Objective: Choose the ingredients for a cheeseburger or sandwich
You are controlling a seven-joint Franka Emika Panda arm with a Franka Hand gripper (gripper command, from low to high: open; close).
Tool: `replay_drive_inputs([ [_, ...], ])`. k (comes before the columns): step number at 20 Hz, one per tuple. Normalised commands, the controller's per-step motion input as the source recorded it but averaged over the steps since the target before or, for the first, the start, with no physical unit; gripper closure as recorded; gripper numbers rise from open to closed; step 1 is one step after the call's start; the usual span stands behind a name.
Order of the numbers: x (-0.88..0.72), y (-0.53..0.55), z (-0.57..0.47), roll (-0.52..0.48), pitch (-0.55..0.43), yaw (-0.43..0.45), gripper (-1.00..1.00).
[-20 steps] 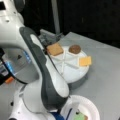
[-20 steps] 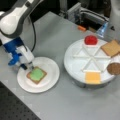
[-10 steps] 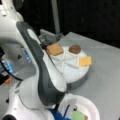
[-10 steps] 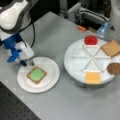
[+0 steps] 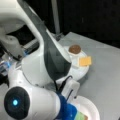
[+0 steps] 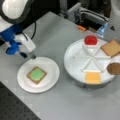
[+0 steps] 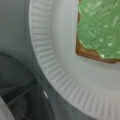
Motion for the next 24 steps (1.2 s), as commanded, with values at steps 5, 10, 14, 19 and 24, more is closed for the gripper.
replay_drive_inputs([
  [5, -0.66, 0.66, 0.18, -0.496, -0.04, -0.095, -1.0],
  [10, -0.72, 0.67, 0.12, -0.506, -0.12, -0.077, -1.0],
  [14, -0.67, 0.58, 0.06, -0.459, -0.161, -0.115, -1.0],
  [19, -0.62, 0.48, -0.06, -0.404, -0.191, -0.13, -1.0],
  [24, -0.49, 0.32, -0.11, -0.324, -0.199, -0.116, -1.0],
])
